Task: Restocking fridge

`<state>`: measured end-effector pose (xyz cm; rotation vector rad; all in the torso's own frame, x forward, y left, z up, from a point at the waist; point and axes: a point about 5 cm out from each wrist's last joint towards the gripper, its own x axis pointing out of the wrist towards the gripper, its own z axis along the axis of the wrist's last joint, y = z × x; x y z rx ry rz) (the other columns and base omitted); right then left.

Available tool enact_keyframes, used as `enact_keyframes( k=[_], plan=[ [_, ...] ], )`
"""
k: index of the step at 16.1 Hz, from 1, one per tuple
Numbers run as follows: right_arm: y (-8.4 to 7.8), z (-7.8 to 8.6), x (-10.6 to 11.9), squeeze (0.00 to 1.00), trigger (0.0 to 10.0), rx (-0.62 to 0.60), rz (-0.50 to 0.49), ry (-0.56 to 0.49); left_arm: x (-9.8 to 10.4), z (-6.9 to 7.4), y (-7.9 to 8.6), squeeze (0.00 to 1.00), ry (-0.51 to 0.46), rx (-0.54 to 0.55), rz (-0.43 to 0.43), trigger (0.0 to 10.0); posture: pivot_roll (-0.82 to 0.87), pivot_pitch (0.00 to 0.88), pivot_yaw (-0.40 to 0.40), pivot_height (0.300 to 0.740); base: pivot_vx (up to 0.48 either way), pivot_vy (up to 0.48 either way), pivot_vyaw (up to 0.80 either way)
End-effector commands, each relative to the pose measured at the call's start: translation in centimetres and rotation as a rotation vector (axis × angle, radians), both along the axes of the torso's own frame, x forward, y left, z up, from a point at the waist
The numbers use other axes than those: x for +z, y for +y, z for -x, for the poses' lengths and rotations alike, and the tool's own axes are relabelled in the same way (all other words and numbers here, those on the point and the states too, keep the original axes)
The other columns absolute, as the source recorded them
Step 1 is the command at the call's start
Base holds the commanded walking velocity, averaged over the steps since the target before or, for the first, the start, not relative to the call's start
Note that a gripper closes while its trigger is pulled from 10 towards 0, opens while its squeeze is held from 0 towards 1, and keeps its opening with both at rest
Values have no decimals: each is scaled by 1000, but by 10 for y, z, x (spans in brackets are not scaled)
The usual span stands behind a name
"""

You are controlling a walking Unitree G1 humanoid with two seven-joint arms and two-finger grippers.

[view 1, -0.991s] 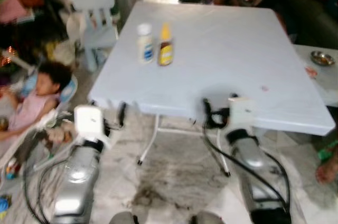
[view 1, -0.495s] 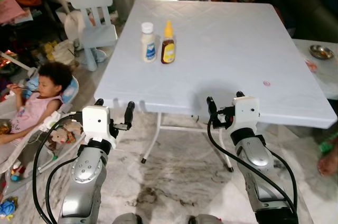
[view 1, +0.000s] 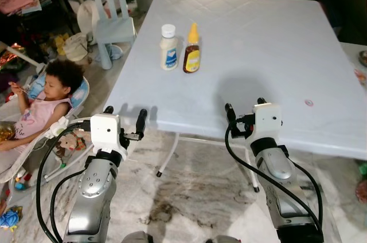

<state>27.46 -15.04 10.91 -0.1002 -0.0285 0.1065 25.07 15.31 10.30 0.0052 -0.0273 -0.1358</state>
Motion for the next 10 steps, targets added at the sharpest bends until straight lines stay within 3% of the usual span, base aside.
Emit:
enact_keyframes(
  k=[1, 10],
  plan=[
    [0, -1, 2, 0, 10000, 1, -1, -12, 2, -1, 0, 0, -13, -1, -5, 10000, -40, 36, -5, 740, 409, 0, 0],
    [2, -4, 3, 0, 10000, 28, -7, -15, 2, -3, 0, 0, -10, 5, -2, 10000, -37, 27, -8, 740, 406, 31, 0]
  ],
)
